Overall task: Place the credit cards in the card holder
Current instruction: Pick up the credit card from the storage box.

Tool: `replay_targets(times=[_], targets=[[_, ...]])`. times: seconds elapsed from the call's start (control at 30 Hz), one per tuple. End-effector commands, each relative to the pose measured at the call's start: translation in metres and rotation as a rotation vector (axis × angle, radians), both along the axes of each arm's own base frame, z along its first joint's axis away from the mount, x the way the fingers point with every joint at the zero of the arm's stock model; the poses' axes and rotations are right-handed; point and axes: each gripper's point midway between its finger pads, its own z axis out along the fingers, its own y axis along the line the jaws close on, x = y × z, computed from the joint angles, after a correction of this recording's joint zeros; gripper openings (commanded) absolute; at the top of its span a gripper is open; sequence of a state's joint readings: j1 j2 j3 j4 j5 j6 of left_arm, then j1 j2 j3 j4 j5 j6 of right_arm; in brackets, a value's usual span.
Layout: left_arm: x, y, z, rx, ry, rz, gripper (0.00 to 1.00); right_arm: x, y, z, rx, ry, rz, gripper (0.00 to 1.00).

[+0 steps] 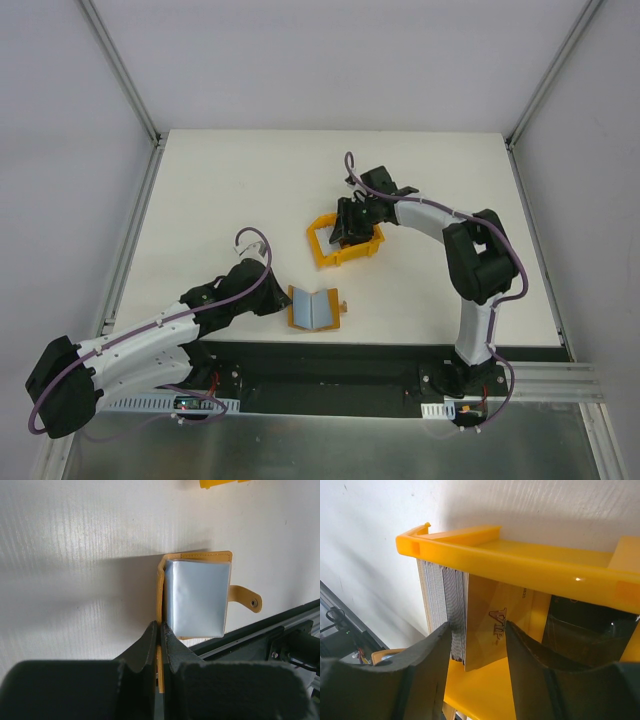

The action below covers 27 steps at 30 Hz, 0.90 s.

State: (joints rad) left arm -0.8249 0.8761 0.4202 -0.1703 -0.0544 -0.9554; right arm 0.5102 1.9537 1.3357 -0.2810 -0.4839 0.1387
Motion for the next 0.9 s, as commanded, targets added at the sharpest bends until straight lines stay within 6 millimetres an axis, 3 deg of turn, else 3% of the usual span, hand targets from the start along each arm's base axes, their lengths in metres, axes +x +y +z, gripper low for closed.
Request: replay_targets(times=[0.0,0.87], targets=[[0.006,-0.009,0.016,-0.04,-0.03,-0.003,0.0,0.003,0.007,0.032,0.013,-0.077,0.026,0.47],[0.004,-0.011,0.014,-0.043,-0.024,-0.014,0.0,0.003,0.003,0.058,-0.028,-0.136,0.031,0.27]])
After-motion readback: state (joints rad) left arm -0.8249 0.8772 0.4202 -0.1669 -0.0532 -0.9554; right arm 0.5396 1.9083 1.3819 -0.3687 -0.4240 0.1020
